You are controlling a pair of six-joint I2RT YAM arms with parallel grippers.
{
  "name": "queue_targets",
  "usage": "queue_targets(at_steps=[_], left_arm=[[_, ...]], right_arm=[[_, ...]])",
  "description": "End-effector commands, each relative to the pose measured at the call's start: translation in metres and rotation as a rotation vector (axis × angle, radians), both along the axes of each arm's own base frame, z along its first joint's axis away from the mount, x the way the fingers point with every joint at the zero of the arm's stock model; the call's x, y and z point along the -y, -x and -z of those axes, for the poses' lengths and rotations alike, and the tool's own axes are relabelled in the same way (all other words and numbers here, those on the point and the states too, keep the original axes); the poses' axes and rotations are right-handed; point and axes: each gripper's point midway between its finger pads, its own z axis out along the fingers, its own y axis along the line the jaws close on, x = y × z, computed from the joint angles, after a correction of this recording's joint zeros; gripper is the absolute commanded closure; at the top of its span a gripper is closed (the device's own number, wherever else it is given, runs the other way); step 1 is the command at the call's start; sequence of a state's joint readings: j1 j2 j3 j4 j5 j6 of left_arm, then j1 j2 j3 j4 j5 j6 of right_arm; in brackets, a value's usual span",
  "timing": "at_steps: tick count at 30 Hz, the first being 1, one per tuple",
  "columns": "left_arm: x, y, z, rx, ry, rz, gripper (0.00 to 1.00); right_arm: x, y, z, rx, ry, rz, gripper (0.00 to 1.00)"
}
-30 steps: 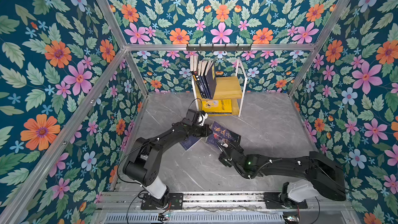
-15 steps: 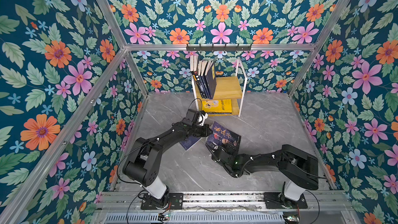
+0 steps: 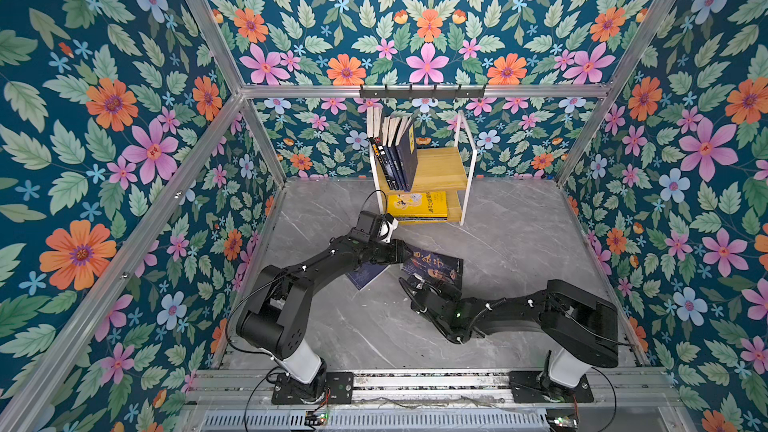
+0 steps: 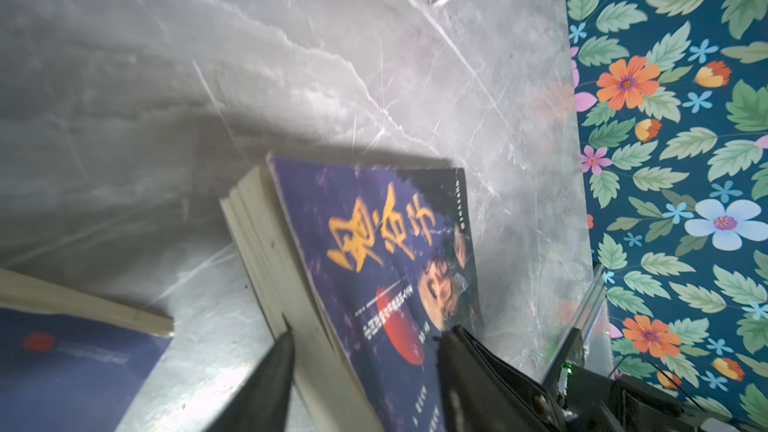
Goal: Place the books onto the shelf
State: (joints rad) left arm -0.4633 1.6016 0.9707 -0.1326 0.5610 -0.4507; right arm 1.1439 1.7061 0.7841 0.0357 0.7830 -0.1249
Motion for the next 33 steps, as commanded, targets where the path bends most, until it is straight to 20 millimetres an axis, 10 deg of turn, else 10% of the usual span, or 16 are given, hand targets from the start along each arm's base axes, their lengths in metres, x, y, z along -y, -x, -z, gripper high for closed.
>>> queue_targets(at_steps=[1,13,33], left_arm=[[-0.010,-0.010,-0.007,0.058,-0.012,-0.019,0.32],[-0.078,-0.039,-0.041,0.233,-0.066,-0.127,0.05],[-0.179,-0.019,-0.079,0.472,-0.279,-0.275,0.00]], right_arm=[[0.002,0.001,-0.003,0.004,0.029,-0.003,1.00],[0.012,0.007,-0.006,-0.014,0.103,-0.022,1.00],[0.007,-0.003,-0.110,0.215,0.121,-0.192,1.00]])
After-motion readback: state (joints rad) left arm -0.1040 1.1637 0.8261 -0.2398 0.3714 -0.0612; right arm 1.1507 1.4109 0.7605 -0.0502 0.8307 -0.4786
